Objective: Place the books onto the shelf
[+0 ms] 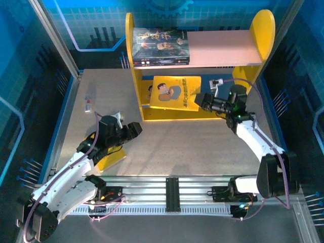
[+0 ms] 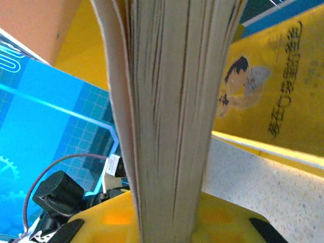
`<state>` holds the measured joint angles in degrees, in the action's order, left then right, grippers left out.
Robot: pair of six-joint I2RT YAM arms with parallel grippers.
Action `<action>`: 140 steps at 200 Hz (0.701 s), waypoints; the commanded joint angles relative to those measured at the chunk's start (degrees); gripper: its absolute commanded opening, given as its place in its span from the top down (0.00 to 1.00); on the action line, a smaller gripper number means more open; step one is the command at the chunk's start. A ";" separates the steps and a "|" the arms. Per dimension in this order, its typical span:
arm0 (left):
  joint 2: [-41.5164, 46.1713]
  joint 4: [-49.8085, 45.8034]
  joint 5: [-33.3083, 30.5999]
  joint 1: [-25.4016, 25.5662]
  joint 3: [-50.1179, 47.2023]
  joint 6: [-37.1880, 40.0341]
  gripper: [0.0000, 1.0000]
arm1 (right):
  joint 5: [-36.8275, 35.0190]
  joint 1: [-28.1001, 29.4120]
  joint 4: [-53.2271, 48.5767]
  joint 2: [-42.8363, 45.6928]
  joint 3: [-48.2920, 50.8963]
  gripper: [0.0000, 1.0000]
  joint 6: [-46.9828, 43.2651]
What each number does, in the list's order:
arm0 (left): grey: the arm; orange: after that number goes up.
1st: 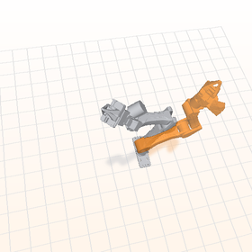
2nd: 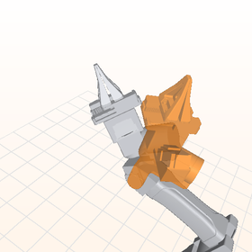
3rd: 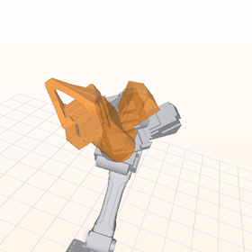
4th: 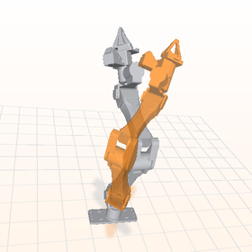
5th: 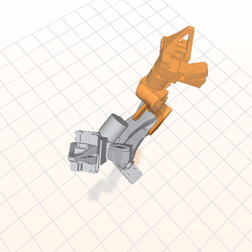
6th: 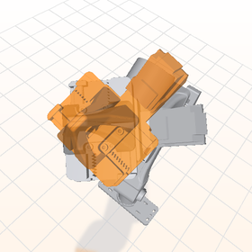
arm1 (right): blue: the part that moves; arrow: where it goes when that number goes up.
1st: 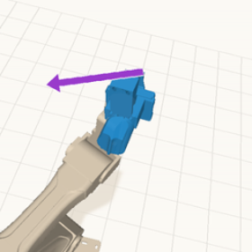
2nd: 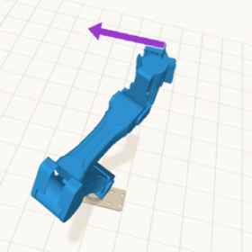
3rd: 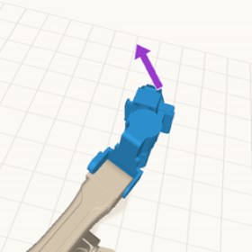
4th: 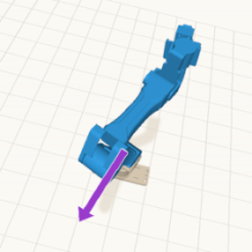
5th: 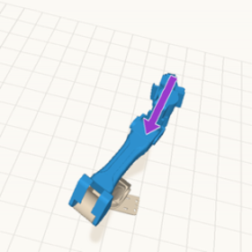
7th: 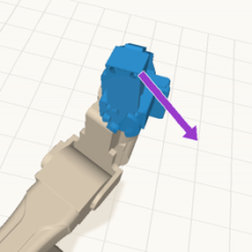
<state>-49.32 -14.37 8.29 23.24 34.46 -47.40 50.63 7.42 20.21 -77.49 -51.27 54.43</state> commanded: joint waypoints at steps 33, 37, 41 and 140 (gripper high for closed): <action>1.89 -3.99 -2.40 -0.99 0.79 2.13 0.43 | 5.79 -0.57 6.17 -10.30 -10.49 0.91 -5.03; 1.94 -4.12 -2.41 -1.01 0.86 2.22 0.43 | 5.99 -0.47 6.84 -11.08 -11.03 0.91 -4.91; 1.97 -4.21 -2.40 -1.05 0.86 2.22 0.43 | 6.28 -0.45 7.02 -11.71 -11.53 0.91 -4.85; 3.02 -6.91 -2.99 -1.77 1.23 3.09 0.43 | 6.95 1.32 7.46 -21.66 -18.96 0.91 -5.88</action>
<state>-47.07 -19.68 6.00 22.22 34.46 -46.00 55.64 7.60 24.67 -98.30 -66.08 50.96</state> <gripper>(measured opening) 0.573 0.185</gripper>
